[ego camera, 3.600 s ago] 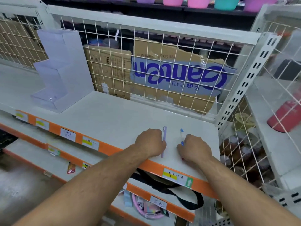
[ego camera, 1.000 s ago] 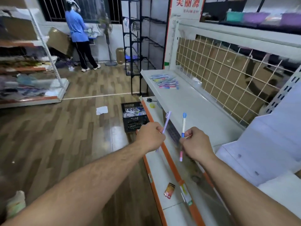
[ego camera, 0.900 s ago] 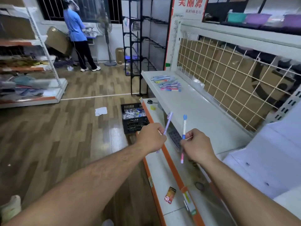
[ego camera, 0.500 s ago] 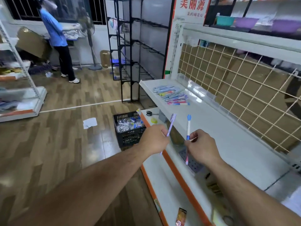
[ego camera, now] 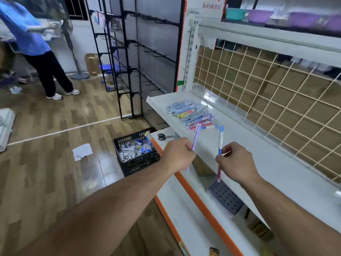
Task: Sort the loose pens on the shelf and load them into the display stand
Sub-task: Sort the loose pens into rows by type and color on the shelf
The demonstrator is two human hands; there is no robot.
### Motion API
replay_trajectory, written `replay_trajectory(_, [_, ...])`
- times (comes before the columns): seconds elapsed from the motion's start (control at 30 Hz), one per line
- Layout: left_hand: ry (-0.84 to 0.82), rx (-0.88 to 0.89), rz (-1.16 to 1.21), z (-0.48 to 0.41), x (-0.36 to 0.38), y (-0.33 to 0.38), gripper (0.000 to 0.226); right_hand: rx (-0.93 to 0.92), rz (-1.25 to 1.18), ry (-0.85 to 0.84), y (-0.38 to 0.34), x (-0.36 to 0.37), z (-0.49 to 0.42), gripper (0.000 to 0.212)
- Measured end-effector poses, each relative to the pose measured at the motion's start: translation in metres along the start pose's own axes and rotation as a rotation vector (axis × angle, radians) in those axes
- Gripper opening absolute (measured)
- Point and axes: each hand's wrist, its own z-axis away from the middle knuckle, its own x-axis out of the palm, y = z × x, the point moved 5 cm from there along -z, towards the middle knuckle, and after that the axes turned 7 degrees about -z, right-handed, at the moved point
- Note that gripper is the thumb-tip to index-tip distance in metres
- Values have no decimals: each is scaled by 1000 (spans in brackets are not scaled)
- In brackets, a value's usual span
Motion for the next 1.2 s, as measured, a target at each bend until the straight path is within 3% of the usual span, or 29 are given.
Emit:
replay_trajectory(0.33, [-32,0,-31,-117,-12,18,8,31,-47,28,-6,13,-122,10])
replay_trajectory(0.6, [-132,164,-81,-184,1,42,7,97,-34,134,-3,13,-176,10])
replay_trajectory(0.77, [-257,220,-53,-227,17,45,15,210,-32,238,3,18,-188,12])
replay_trajectory(0.9, [-348,323,-51,-248,29,55,3,310,-43,340,10,18,-186,13])
replay_trajectory(1.2, [-549,529,-136,-238,80,71,8,538,-58,549,38,22,-142,14])
